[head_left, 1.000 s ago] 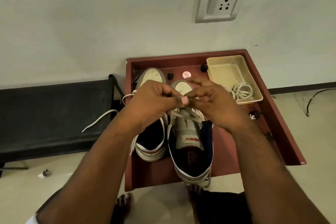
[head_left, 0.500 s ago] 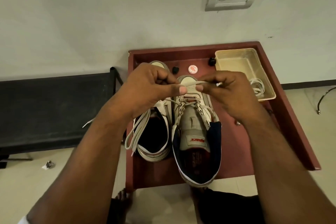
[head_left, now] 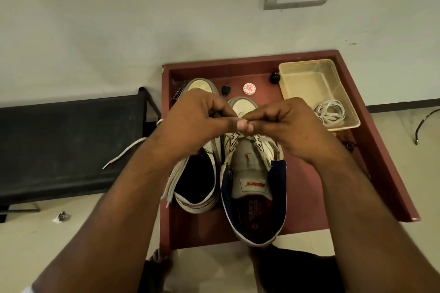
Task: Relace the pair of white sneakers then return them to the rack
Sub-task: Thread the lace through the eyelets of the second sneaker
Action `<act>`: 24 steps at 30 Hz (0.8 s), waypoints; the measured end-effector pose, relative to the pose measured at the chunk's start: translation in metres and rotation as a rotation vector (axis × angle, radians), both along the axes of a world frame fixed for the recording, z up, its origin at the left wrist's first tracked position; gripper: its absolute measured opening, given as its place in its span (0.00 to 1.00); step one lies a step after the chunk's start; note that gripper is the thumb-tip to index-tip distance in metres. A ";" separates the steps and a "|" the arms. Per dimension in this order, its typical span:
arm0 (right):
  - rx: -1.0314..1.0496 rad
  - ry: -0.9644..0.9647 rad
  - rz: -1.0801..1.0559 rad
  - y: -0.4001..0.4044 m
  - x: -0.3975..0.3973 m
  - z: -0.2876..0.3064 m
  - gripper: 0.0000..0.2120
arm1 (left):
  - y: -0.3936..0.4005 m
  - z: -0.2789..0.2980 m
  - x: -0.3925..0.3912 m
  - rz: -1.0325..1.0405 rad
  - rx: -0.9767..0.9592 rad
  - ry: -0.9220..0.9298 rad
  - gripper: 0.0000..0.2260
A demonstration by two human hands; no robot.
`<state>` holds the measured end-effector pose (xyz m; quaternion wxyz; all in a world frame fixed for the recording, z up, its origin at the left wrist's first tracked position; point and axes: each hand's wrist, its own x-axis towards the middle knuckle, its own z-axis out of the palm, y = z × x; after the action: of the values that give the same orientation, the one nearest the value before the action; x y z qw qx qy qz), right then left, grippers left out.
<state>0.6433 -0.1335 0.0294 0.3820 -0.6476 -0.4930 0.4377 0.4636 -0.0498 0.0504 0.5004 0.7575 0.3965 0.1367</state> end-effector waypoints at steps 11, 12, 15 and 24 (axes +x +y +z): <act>-0.167 -0.494 0.124 -0.019 -0.018 0.001 0.41 | -0.045 -0.013 -0.002 0.187 0.234 0.237 0.04; -0.202 -0.668 0.123 -0.024 -0.025 -0.004 0.39 | -0.046 -0.014 -0.001 0.217 0.254 0.239 0.05; -0.301 -0.746 -0.048 -0.038 -0.016 -0.005 0.26 | -0.044 -0.013 0.001 0.277 0.252 0.177 0.05; -0.343 -0.742 0.034 -0.043 0.011 0.002 0.42 | -0.057 -0.022 0.020 0.135 0.249 0.117 0.06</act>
<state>0.6539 -0.1767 0.0312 0.0573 -0.8075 -0.5279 0.2569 0.4838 -0.1068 0.0288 0.3681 0.7920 0.4550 0.1738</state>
